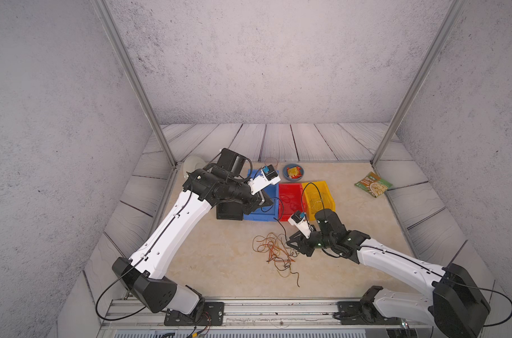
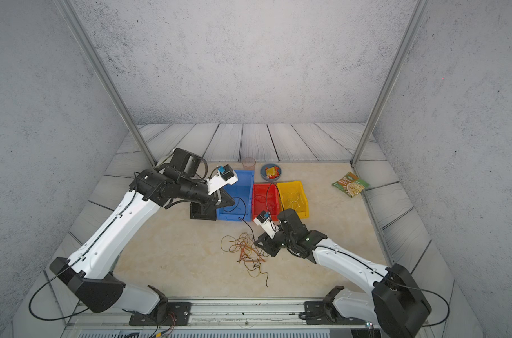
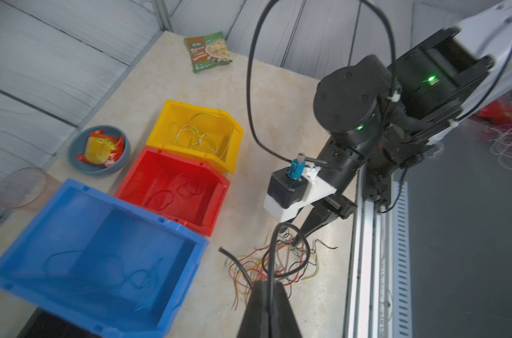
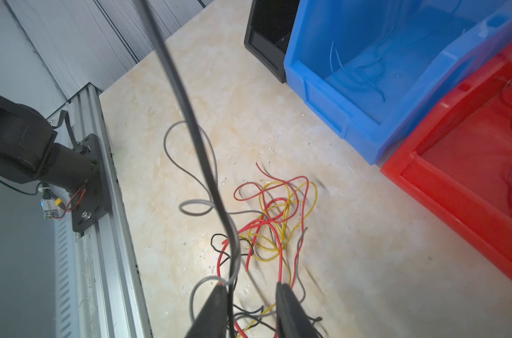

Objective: Untangle and sort cables by color
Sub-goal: Untie the cable, then place the cable in the bin.

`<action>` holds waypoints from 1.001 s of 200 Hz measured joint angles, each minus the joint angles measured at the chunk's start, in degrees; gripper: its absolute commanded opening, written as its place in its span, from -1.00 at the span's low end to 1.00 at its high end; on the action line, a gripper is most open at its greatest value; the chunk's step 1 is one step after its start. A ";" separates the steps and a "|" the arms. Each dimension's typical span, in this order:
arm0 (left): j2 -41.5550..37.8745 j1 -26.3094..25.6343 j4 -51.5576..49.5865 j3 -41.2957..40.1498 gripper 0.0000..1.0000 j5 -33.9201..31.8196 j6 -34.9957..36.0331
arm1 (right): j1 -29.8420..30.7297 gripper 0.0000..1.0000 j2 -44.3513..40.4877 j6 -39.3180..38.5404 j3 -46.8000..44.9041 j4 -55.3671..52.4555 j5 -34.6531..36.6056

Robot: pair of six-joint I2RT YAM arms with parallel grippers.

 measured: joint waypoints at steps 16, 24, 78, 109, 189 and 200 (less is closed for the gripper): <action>-0.39 0.00 -0.59 0.66 -1.00 -4.09 0.42 | 0.00 0.00 0.92 -0.48 0.57 -1.22 -0.28; -0.55 0.00 -1.05 1.20 -1.00 -5.79 0.66 | 0.00 0.02 1.31 -0.68 0.70 -1.77 -0.61; -2.05 0.00 -2.51 5.55 -1.00 -15.89 2.49 | 0.04 0.15 1.38 -1.66 0.76 -3.91 -2.54; -2.97 0.00 -3.72 6.78 -1.00 -17.73 2.71 | 0.04 0.15 1.29 -2.27 0.76 -4.70 -2.71; -4.63 7.19 0.17 2.08 -1.00 -30.10 3.26 | 0.04 0.14 -9.31 -2.78 0.74 -5.42 5.20; -4.63 8.76 1.77 0.09 -1.00 -31.91 3.74 | 0.04 0.15 -11.98 -2.86 0.72 -5.05 6.47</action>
